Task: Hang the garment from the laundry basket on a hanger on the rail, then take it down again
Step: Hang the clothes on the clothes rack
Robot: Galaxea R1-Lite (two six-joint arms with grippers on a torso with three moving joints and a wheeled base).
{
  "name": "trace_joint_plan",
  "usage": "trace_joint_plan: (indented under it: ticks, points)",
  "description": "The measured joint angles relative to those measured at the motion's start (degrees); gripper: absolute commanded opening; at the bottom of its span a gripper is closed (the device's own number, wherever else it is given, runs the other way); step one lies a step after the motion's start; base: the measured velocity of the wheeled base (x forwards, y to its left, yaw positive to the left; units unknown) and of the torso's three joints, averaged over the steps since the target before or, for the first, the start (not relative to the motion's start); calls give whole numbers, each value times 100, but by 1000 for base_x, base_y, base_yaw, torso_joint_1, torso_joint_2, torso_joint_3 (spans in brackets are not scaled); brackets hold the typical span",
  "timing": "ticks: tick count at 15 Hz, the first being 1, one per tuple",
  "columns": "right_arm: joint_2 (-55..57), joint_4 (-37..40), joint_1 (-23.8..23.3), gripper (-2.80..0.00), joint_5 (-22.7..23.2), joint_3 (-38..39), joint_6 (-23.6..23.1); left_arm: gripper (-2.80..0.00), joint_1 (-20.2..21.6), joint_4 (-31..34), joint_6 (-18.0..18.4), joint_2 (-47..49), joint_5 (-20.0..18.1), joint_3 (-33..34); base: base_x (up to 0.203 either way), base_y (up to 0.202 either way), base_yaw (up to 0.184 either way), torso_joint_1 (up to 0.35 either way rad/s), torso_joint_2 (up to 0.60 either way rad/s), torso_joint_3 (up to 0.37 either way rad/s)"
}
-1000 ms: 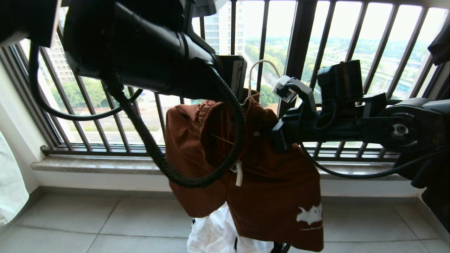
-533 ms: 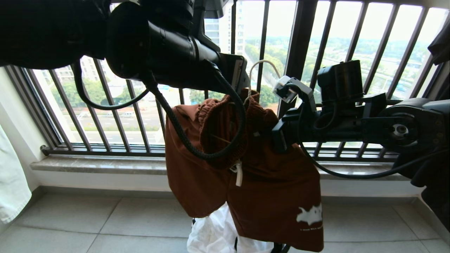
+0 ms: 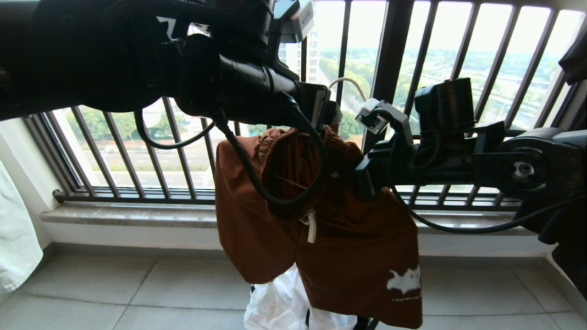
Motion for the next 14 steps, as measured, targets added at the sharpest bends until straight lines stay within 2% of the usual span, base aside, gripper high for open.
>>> trace_joint_plan:
  ticks: [4,7,8,14]
  points:
    - [-59,-1,73,-280,2,80,0,0,40,-663,41,187,5,3,0,0,0,0,0,0]
    - [-81,0,89,-280,2,95,0,0,57,-771,46,327,7,6,0,0,0,0,0,0]
    - [-90,-1,95,-280,2,96,0,-280,56,-772,42,349,7,6,0,0,0,0,0,0]
    - [-100,0,111,-280,10,118,-7,-280,47,-783,38,376,7,1,0,0,0,0,0,0]
